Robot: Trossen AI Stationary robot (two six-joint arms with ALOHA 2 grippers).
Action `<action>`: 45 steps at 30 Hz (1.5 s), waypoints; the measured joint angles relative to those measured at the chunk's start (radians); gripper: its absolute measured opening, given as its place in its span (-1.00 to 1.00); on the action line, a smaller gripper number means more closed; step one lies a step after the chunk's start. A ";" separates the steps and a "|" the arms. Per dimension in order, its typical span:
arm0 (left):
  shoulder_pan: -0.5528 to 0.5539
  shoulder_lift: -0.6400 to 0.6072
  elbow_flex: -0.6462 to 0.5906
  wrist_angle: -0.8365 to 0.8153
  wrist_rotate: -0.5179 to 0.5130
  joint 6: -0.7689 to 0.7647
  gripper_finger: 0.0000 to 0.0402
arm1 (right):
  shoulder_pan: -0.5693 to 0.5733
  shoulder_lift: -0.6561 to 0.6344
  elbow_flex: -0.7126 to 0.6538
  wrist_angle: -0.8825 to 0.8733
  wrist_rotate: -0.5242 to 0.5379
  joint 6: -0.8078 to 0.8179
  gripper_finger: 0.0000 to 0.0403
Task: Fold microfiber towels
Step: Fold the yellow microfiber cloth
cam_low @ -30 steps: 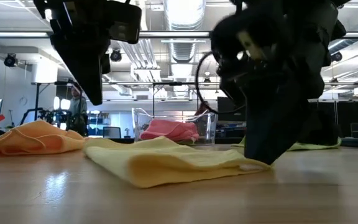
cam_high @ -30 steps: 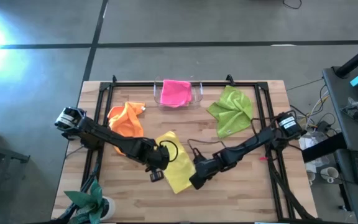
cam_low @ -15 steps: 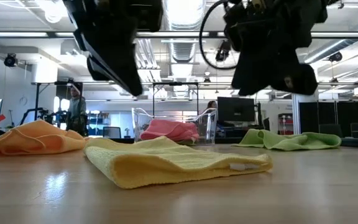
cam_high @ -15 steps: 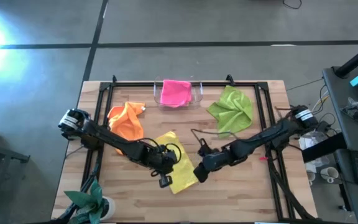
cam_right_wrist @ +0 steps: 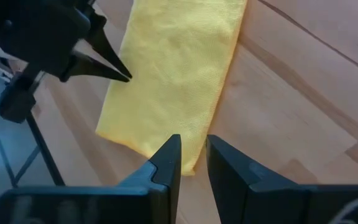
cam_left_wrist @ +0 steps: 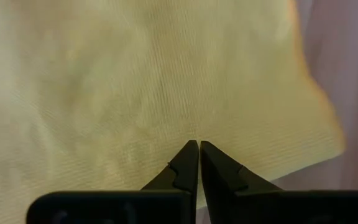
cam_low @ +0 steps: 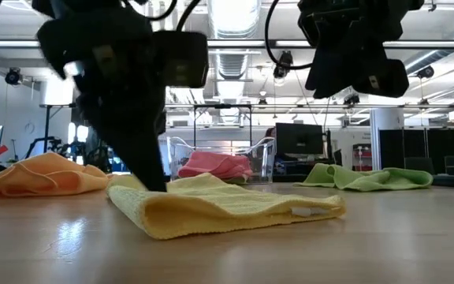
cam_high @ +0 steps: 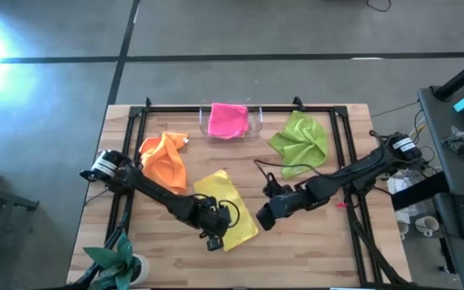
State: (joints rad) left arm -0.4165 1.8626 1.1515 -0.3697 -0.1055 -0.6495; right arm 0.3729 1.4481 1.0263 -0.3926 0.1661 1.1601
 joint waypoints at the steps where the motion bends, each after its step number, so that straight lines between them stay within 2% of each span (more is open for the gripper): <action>1: -0.003 0.008 0.000 0.000 0.006 0.000 -0.98 | 0.000 0.004 0.000 0.000 0.000 0.000 -0.66; 7: -0.011 0.021 0.002 -0.037 0.019 0.015 -0.98 | 0.000 0.025 0.000 -0.001 0.000 0.000 -0.66; 16: -0.012 0.003 0.017 -0.279 0.008 0.239 -0.98 | 0.000 0.054 0.000 0.000 -0.005 -0.001 -0.66; 24: -0.011 -0.010 0.093 -0.306 -0.005 0.322 -0.96 | 0.000 0.059 0.000 0.003 -0.006 -0.001 -0.66; 29: -0.010 -0.050 0.164 -0.347 -0.005 0.323 -0.81 | 0.000 0.059 0.000 0.007 -0.007 -0.015 -0.66; 38: -0.022 -0.151 0.214 -0.462 0.001 0.301 -0.31 | 0.001 0.059 0.001 0.047 -0.020 -0.145 -0.66; 41: -0.049 -0.172 0.210 -0.485 0.018 0.240 -0.21 | 0.000 0.059 0.001 0.078 -0.064 -0.228 -0.66; 45: -0.119 -0.176 0.190 -0.480 0.020 0.238 -0.18 | 0.001 0.059 0.001 0.146 -0.133 -0.373 -0.65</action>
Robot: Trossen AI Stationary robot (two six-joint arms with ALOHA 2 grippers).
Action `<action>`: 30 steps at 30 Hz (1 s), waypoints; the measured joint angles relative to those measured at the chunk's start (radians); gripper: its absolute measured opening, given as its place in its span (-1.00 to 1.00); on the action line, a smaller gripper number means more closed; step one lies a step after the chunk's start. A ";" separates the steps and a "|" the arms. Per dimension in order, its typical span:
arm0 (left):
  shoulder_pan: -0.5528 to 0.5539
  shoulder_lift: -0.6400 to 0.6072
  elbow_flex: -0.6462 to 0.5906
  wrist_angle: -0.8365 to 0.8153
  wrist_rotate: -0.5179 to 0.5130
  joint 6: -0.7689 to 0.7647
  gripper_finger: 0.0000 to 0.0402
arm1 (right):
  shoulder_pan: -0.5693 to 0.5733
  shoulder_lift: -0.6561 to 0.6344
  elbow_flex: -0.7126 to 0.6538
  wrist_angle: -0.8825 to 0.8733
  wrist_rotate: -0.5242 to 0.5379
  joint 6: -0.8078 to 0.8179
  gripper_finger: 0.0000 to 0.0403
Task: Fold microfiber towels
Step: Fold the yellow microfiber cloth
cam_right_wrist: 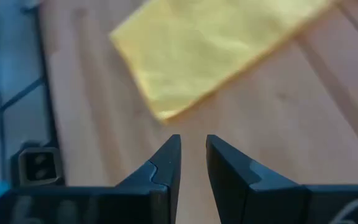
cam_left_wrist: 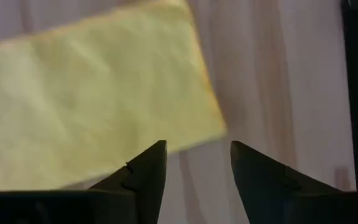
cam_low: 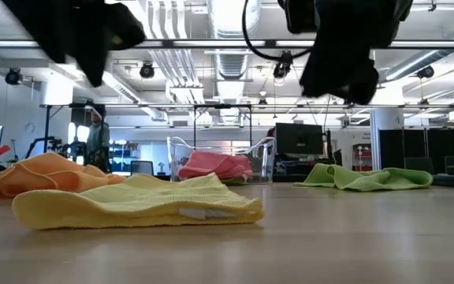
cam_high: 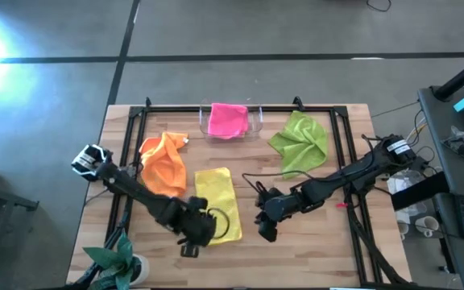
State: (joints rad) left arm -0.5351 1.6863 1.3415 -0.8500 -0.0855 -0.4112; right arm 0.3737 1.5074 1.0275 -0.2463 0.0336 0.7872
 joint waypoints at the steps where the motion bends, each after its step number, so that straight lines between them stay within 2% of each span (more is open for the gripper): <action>1: -0.021 0.000 -0.010 0.001 0.000 0.000 -0.18 | 0.000 0.000 0.000 0.021 -0.015 -0.032 -0.63; 3: -0.064 0.000 -0.033 0.014 -0.013 0.000 -0.18 | 0.000 0.000 0.000 0.055 -0.039 -0.094 -0.58; 6: -0.129 0.000 -0.062 0.033 -0.095 -0.002 -0.18 | 0.000 0.000 0.000 0.082 -0.049 -0.147 -0.47; 11: -0.203 0.008 -0.123 0.189 -0.248 -0.001 -0.18 | 0.002 0.000 0.000 0.088 -0.067 -0.269 -0.25; 13: -0.208 0.024 -0.137 0.236 -0.280 -0.002 -0.18 | 0.004 0.000 0.000 0.112 -0.062 -0.344 -0.17; 19: -0.203 0.094 -0.153 0.290 -0.287 -0.003 -0.18 | 0.008 0.002 0.000 0.192 -0.058 -0.594 -0.05; 30: -0.186 0.177 -0.156 0.300 -0.283 -0.003 -0.18 | 0.008 0.099 0.012 0.232 -0.058 -0.601 -0.05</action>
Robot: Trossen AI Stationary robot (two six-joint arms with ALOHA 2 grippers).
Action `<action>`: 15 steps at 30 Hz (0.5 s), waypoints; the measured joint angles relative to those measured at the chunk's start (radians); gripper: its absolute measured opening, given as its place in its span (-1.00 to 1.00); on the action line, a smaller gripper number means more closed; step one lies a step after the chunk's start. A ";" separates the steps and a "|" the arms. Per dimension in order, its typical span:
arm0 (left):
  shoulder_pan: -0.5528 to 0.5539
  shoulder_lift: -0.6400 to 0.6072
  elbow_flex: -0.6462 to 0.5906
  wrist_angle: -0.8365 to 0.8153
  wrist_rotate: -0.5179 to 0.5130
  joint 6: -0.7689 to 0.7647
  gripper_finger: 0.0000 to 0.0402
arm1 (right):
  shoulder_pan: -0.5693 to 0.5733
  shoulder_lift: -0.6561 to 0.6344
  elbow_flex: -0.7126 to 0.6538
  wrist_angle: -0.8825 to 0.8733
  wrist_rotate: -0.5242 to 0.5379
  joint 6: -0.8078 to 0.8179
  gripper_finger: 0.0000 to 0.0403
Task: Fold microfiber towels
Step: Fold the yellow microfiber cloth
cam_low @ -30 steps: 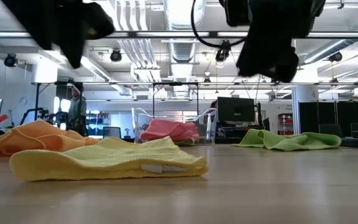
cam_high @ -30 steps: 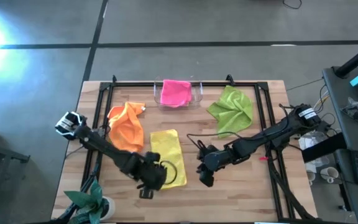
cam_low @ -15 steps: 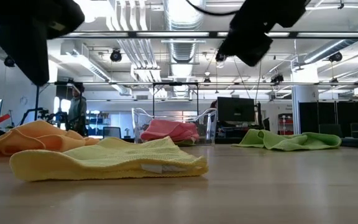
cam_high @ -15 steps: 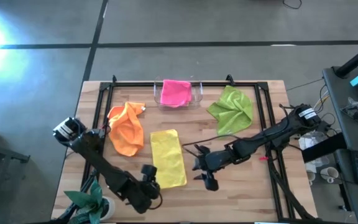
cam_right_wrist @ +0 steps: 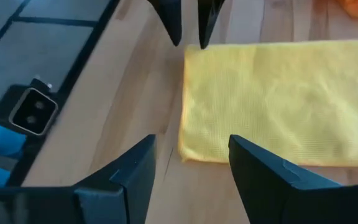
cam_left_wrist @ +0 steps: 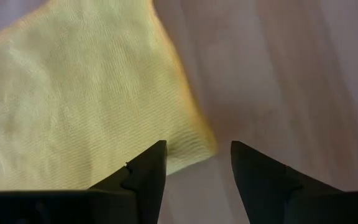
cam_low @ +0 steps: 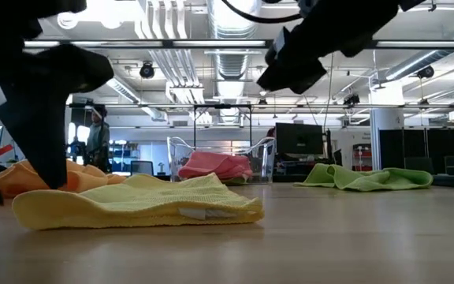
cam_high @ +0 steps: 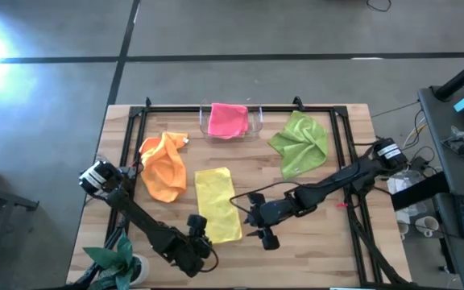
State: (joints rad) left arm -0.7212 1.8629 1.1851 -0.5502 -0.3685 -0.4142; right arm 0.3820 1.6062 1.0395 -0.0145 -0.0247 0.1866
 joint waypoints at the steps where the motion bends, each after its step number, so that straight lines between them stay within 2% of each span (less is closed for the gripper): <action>1: 0.001 0.004 -0.001 0.000 0.000 0.001 -0.18 | 0.000 0.013 0.011 0.001 0.000 -0.013 -0.05; 7: 0.018 0.034 -0.001 0.011 0.000 -0.008 -0.18 | 0.000 0.113 0.106 -0.007 -0.009 -0.093 -0.05; 11: 0.023 0.042 -0.001 0.011 -0.001 -0.094 -0.20 | 0.004 0.180 0.181 -0.073 -0.012 -0.106 -0.05; 15: 0.023 0.045 -0.001 0.012 -0.003 -0.174 -0.37 | 0.004 0.243 0.240 -0.158 -0.012 -0.117 -0.08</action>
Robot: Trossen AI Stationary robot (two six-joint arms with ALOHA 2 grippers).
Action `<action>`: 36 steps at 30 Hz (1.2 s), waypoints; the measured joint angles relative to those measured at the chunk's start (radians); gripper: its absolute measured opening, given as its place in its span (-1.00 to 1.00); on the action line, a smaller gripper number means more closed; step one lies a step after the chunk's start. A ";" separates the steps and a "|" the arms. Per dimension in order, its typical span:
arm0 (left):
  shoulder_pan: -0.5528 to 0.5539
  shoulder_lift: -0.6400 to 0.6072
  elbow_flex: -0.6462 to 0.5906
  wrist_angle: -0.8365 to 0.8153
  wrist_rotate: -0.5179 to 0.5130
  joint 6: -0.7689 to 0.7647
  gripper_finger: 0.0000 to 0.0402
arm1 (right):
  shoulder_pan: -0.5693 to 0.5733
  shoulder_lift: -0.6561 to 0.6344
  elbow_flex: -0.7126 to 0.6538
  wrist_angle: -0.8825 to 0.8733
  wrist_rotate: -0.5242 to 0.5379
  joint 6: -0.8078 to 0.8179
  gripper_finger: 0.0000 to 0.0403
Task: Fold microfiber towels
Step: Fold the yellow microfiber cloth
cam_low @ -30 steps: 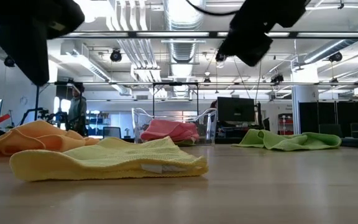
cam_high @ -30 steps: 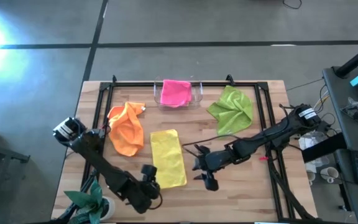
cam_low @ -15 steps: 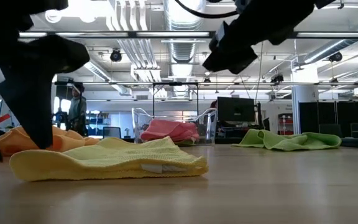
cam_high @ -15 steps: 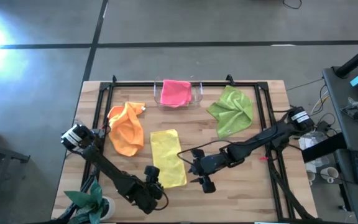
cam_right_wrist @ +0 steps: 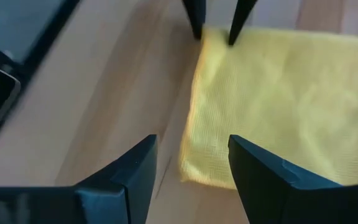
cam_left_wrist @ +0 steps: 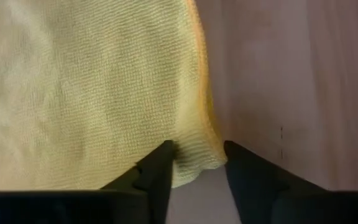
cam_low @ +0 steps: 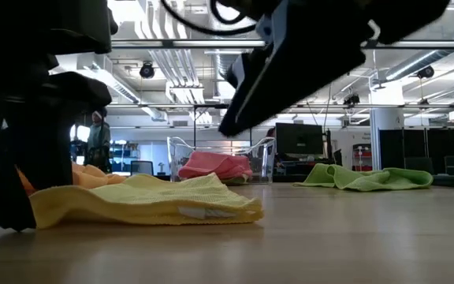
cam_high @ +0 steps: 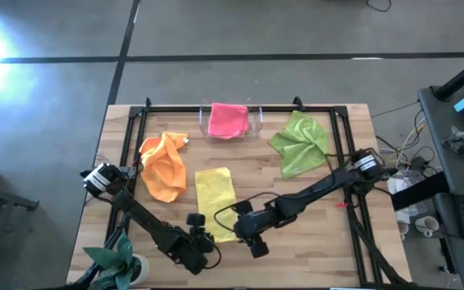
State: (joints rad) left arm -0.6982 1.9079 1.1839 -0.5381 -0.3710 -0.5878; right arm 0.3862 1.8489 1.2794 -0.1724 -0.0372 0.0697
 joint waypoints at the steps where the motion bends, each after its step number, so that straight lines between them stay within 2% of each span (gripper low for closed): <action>1: 0.000 0.000 0.000 0.000 0.000 -0.009 -0.44 | 0.000 0.016 0.011 -0.010 0.001 -0.001 -0.09; 6: 0.001 0.001 -0.001 0.000 -0.002 -0.010 -0.86 | 0.000 0.087 0.053 -0.010 0.006 -0.003 -0.15; 8: 0.001 0.001 -0.001 0.007 -0.002 -0.011 -0.96 | 0.000 0.116 0.067 -0.011 0.007 0.002 -0.17; 19: 0.010 0.001 -0.003 0.008 -0.001 -0.024 -0.94 | 0.000 0.164 0.103 -0.093 0.019 0.066 -0.25; 23: 0.031 0.000 -0.003 0.025 0.000 -0.085 -0.94 | 0.002 0.165 0.103 -0.103 0.077 0.096 -0.33; 27: 0.049 -0.004 -0.004 0.069 0.013 -0.088 -0.94 | 0.001 0.166 0.103 -0.112 0.104 0.111 -0.51; 32: 0.062 -0.006 -0.005 0.067 0.041 -0.088 -0.94 | 0.001 0.166 0.107 -0.128 0.110 0.119 -0.88; 36: 0.064 -0.016 -0.005 0.066 0.057 -0.088 -0.94 | 0.007 0.164 0.113 -0.142 0.112 0.168 -0.94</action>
State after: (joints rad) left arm -0.6346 1.8916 1.1793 -0.4724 -0.3144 -0.6754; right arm 0.3930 2.0128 1.3926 -0.3148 0.0752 0.2377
